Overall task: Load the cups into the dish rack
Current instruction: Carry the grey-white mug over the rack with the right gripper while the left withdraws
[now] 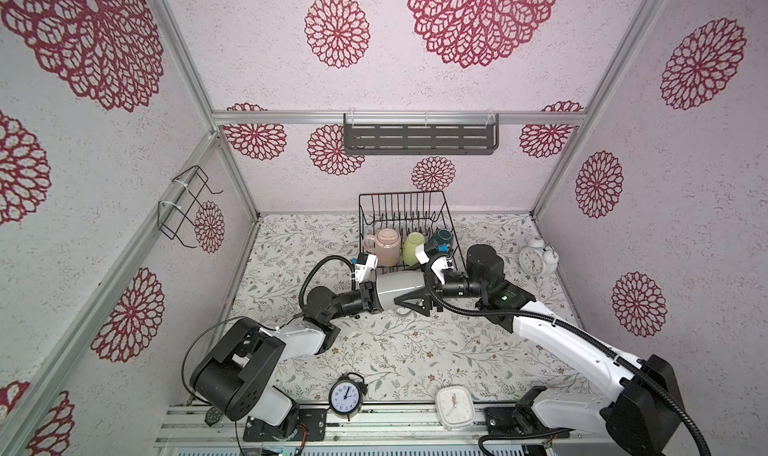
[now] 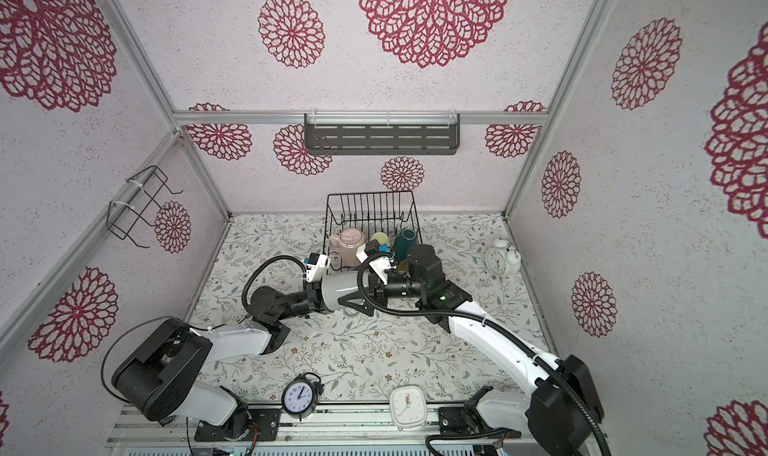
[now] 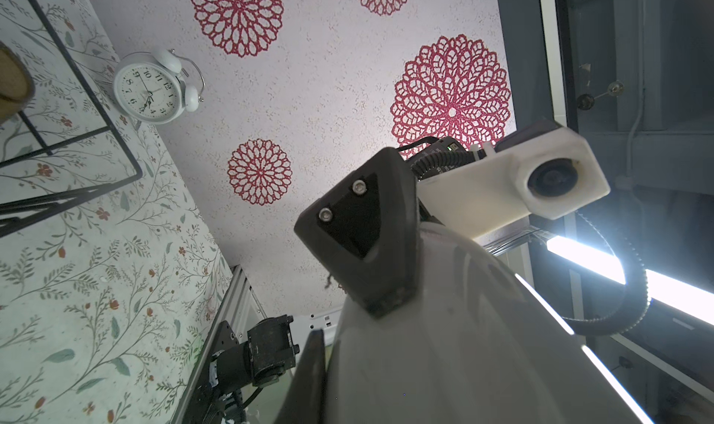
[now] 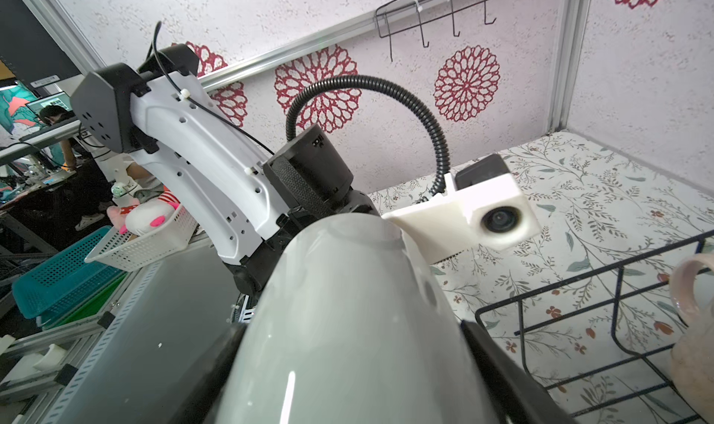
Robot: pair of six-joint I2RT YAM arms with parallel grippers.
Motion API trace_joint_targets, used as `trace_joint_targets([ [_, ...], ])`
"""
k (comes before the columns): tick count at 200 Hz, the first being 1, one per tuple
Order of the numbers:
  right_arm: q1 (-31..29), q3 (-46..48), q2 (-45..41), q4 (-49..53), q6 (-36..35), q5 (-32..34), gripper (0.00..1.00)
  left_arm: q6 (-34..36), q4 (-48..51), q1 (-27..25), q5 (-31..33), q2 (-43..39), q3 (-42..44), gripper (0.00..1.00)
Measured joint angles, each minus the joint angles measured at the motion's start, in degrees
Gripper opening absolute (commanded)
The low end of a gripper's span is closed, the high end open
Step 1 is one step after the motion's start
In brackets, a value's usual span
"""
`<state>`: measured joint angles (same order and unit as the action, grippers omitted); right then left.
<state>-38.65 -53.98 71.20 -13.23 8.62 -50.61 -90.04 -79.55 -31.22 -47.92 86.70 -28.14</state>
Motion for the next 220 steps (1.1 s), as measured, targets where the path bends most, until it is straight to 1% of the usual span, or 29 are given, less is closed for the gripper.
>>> trace_joint_targets([
  [8,0.02,-0.02,-0.02,0.09,0.02,-0.04,0.66,-0.04,0.02,0.0,-0.04,-0.02,0.0,0.19],
  [22,-0.24,-0.02,0.07,0.76,0.5,-0.22,0.64,0.31,-0.11,-0.02,0.42,-0.09,-0.04,0.28],
  [33,-0.7,-0.02,0.24,1.64,0.66,-0.24,0.61,0.17,-0.15,0.07,0.98,-0.46,0.04,0.43],
  [46,-0.98,-0.2,0.42,2.95,0.98,0.0,0.59,0.31,-0.39,0.46,1.57,-1.11,0.5,0.56],
  [60,-0.98,-0.96,0.66,4.81,1.4,0.61,0.56,0.31,-0.46,1.66,2.97,-1.99,1.95,0.64],
  [99,0.33,-4.46,2.4,8.66,2.43,2.97,0.52,-0.09,-0.33,6.05,7.02,-3.78,6.36,0.69],
  [140,2.32,-5.6,2.64,11.15,2.43,6.1,0.5,-0.72,-0.35,9.4,8.87,-5.62,8.81,0.7],
  [172,2.84,-9.66,4.46,15.89,-0.61,12.13,0.49,-0.85,0.31,12.61,9.46,-6.82,10.34,0.7],
  [200,2.89,-12.83,7.56,18.91,-3.3,18.43,0.49,0.76,4.87,16.48,9.94,-9.84,11.63,0.69],
  [213,2.89,-14.47,9.79,20.76,-4.39,20.83,0.49,2.64,9.18,18.29,9.94,-12.52,12.0,0.69],
  [220,2.89,-15.78,11.41,22.12,-5.01,22.01,0.49,4.7,13.14,19.34,9.94,-14.78,12.04,0.7],
])
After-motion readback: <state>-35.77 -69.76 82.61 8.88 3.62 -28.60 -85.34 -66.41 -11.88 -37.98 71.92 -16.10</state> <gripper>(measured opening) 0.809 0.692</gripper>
